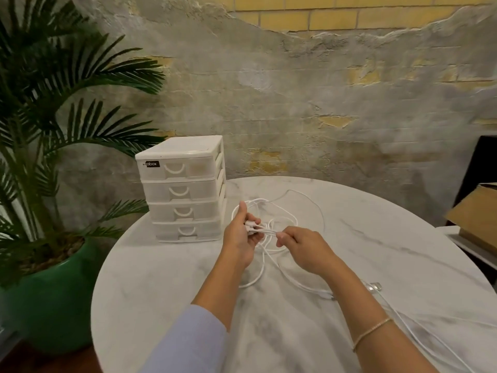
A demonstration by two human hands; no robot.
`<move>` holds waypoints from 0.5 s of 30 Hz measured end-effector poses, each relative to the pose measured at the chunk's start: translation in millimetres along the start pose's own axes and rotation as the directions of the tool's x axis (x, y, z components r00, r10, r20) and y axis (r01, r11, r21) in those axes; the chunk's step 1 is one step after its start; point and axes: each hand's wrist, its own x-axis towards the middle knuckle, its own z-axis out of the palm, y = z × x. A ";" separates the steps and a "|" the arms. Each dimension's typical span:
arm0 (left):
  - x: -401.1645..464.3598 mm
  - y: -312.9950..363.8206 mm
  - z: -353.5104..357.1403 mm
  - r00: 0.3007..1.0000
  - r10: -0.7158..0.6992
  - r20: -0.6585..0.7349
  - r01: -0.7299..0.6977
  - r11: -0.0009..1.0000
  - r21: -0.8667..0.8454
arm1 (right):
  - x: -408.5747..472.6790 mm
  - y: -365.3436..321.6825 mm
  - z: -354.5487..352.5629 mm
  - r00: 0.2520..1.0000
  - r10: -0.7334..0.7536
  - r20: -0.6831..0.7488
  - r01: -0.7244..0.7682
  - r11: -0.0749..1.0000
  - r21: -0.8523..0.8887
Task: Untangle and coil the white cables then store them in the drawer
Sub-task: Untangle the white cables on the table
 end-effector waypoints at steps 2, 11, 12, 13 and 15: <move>3.8 -2.8 1.0 0.996 0.063 -0.060 -0.058 0.995 0.077 | -0.8 -2.5 2.2 0.998 -0.001 0.063 0.001 1.000 -0.001; 6.4 -12.9 13.6 0.944 0.326 0.051 -0.316 0.850 0.420 | -2.9 -20.0 10.6 0.993 -0.030 0.117 0.013 0.990 0.143; 5.2 -14.0 14.4 0.948 0.308 0.082 -0.315 0.869 0.382 | -3.3 -18.1 7.4 0.994 -0.030 0.105 0.013 0.987 0.158; 3.6 -15.8 15.6 0.952 0.285 0.116 -0.308 0.888 0.343 | -3.5 -15.7 3.4 0.997 -0.026 0.074 0.014 0.988 0.157; -0.5 -22.0 18.7 0.955 0.233 0.186 -0.282 0.907 0.314 | -2.2 -8.4 -5.9 0.999 0.005 -0.037 0.000 0.992 0.130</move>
